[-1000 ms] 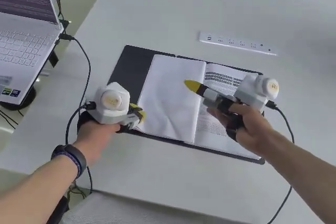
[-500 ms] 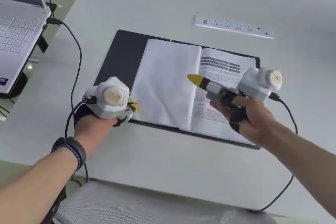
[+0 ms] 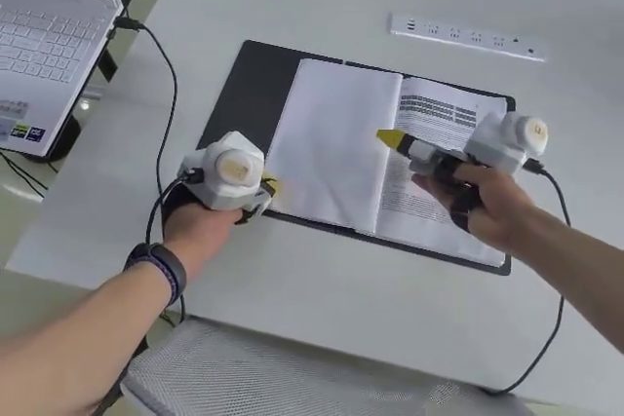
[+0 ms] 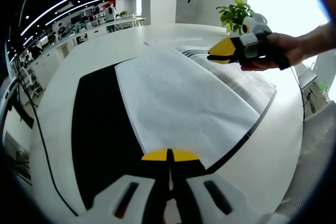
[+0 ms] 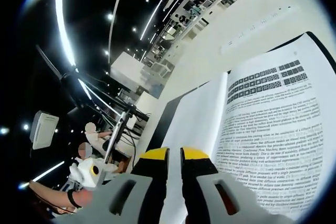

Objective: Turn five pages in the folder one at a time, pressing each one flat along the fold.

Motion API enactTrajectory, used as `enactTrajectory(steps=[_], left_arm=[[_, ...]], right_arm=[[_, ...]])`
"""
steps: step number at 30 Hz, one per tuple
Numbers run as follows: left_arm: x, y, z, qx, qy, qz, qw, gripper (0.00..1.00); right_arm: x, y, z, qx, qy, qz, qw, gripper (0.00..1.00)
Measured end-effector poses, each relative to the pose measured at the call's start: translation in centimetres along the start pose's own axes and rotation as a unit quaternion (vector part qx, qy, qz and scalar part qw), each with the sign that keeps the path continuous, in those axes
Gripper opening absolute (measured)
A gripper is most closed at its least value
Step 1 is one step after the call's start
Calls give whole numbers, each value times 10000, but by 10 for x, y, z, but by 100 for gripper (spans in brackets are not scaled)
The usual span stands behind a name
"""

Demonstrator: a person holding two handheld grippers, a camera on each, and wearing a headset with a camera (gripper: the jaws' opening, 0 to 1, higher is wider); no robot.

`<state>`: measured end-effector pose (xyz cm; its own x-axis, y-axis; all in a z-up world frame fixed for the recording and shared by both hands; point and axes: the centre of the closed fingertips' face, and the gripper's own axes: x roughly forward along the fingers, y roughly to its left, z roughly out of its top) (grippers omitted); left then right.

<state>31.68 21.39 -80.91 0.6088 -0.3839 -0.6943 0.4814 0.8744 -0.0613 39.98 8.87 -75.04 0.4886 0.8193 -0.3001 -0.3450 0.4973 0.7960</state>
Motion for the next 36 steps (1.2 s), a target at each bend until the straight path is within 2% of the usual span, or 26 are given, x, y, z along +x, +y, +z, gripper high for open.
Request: enactTrajectory(steps=[2,6,11,14,18,20,22,24,26,34,36], left_arm=[[0,0,0,-44,-36,2,10000,0],[1,1,0,-75,-54,7,10000,0],[1,1,0,-119,-66,5,9999,0],[1,1,0,-182,-147,51,9997,0],[0,1,1,-157,-133,6,9998,0],[-1,1,2,-185,-92,-43,9998,0],[-3,-1,2,-237,-103,-57,9997,0],[-4,-2,2,-232,-133,-36,9996,0],[-4,-2,2,-211,-144,-14,9997,0],[-2,-1,2,-207,-129,-24,9997,0],[1,1,1,-209,-121,-14,9997,0]], right_arm=[[3,-3,2,181,-45,-24,9998,4],[7,-10,1,267,-48,-115,9996,2],[12,-26,-1,204,-25,-319,9993,0],[12,-26,-2,408,-97,-268,9988,0],[12,-24,-1,410,-125,-193,9989,0],[17,-39,4,358,-103,-141,9992,0],[17,-37,5,364,-101,-98,9992,0],[23,-52,13,441,-133,-81,9989,0],[24,-47,14,467,-172,-74,9987,0],[46,-83,45,541,-394,-119,9977,0],[46,-83,52,637,-510,-139,9966,0]])
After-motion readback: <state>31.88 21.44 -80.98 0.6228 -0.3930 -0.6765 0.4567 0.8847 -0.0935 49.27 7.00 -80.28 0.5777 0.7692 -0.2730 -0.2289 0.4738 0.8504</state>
